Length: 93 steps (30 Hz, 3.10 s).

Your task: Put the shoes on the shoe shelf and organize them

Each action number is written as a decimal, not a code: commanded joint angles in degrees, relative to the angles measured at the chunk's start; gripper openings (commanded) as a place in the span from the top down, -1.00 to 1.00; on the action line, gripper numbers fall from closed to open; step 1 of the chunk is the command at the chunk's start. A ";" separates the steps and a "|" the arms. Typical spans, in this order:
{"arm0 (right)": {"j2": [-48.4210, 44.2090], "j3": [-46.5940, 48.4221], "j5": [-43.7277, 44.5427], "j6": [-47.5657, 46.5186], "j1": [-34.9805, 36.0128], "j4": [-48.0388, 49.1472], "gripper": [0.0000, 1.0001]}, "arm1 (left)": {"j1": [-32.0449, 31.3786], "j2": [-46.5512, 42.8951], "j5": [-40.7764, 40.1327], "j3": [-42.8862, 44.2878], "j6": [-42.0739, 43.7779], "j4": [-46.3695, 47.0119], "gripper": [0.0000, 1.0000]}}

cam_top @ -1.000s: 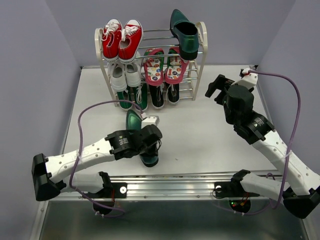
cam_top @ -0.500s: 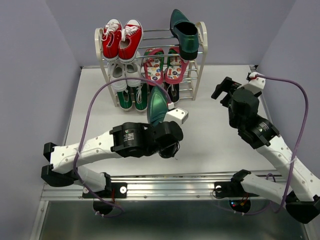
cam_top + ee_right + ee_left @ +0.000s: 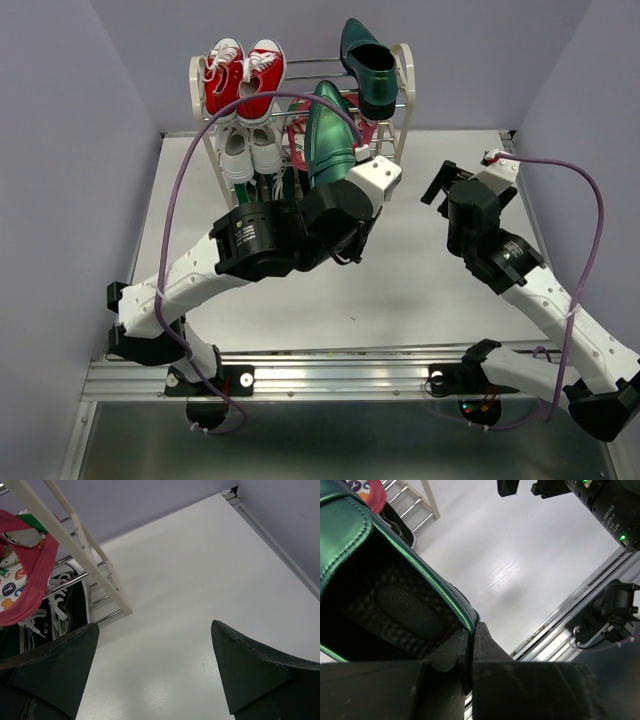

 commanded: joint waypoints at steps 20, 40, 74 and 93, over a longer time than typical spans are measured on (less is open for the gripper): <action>2.15 1.07 3.82 -3.39 -0.05 1.41 -1.00 | 28.34 3.82 21.20 12.70 39.99 19.83 1.00; 0.58 1.07 4.35 -5.41 -0.05 1.32 -1.00 | 40.21 14.27 37.38 21.20 43.61 24.77 1.00; -3.73 -0.60 1.54 -6.29 -0.05 1.41 -1.00 | 41.18 13.13 28.68 16.47 39.48 32.59 -0.63; -3.99 1.07 -8.21 -4.18 -0.05 -2.64 -1.00 | 40.92 -5.31 31.04 0.61 18.85 37.07 -0.98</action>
